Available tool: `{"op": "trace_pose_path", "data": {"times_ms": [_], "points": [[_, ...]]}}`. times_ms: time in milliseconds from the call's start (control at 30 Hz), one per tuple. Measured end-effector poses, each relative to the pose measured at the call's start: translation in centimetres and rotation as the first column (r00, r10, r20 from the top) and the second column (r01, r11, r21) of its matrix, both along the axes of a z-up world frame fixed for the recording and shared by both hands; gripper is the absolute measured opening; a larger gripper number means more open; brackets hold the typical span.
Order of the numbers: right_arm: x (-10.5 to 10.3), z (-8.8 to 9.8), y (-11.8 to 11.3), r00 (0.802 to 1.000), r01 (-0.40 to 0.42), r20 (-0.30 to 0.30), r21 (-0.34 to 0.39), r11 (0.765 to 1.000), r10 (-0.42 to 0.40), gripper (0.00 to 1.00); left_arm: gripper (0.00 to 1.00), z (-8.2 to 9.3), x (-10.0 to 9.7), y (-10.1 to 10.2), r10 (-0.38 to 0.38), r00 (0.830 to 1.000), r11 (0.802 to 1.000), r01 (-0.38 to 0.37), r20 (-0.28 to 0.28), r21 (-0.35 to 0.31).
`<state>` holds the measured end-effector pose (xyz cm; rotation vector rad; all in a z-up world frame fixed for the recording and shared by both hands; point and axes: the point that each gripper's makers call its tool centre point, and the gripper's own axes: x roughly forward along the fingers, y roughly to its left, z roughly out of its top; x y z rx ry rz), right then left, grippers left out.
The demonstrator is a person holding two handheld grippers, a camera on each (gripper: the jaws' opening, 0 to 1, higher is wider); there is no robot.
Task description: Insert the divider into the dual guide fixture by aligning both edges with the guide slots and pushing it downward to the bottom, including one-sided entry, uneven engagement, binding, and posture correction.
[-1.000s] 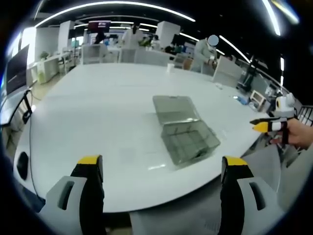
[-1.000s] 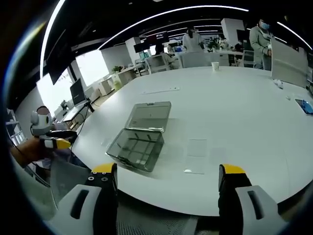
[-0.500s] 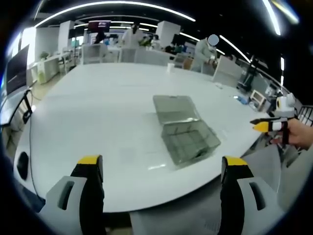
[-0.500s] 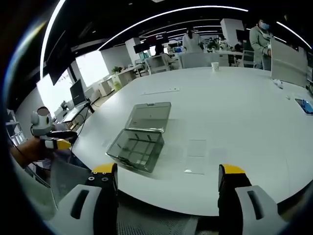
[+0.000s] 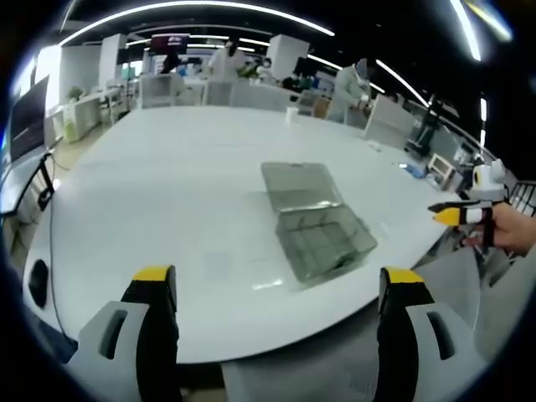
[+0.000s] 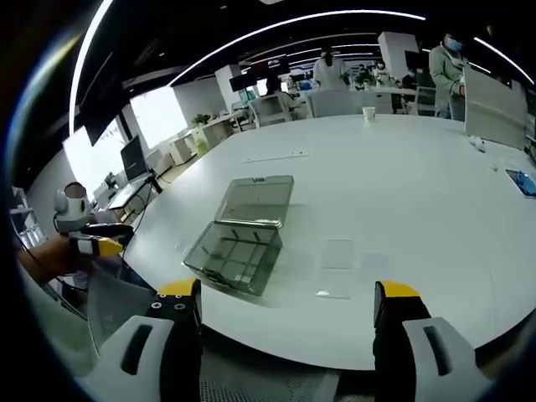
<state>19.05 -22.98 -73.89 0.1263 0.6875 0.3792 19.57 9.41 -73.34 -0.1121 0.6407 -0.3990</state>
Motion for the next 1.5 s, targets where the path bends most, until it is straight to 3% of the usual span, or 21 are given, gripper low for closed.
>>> {"op": "trace_pose_path", "data": {"times_ms": [1500], "points": [[-0.08, 0.13, 0.12, 1.0, -0.011, 0.001, 0.005, 1.0, 0.011, 0.82, 0.98, -0.04, -0.16, -0.18, 0.003, 1.0, 1.0, -0.003, -0.01, -0.012]]}}
